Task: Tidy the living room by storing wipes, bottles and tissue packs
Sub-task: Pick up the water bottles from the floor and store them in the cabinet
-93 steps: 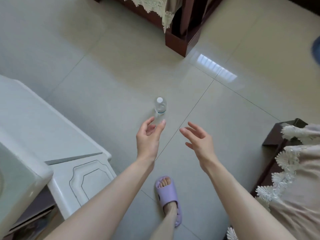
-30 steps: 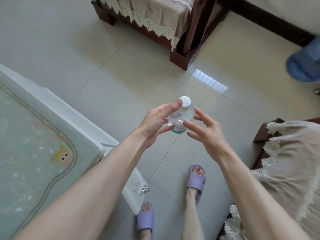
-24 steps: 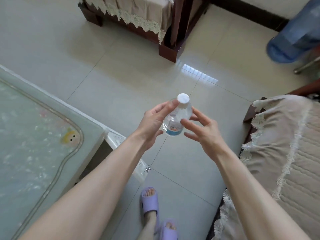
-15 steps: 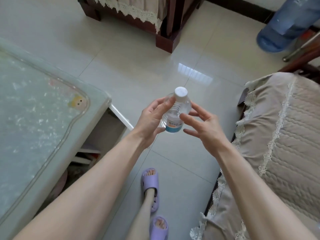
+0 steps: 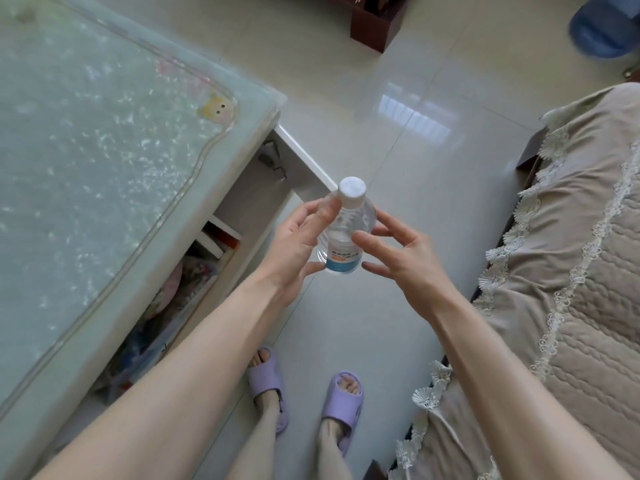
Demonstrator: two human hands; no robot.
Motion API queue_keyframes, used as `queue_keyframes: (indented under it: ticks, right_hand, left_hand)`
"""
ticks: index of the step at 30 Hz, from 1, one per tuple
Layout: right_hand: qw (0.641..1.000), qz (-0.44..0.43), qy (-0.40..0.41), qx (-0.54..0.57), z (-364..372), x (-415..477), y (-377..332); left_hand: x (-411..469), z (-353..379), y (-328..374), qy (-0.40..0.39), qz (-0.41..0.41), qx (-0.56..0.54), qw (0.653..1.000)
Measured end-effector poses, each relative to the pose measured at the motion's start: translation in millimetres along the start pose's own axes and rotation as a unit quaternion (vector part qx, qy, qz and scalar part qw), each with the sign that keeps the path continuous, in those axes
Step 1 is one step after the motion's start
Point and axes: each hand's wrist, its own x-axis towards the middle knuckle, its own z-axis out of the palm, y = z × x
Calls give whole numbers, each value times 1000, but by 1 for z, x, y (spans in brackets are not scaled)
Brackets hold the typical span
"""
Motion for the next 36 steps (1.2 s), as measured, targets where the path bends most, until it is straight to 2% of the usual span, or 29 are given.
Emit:
queue_keyframes:
  ticks: [13,25,36]
  right_hand:
    - [999,-24,-22,17,101,97,90]
    - [997,-55,-60,-13,106,218,173]
    - [988,-119,-101,-6,123,321,197]
  left_hand:
    - [77,-123,-60,42,23,-23,999]
    - [193,-153,-126,112,50,-56,991]
    - [287,-175,-147,175,155,-63,970]
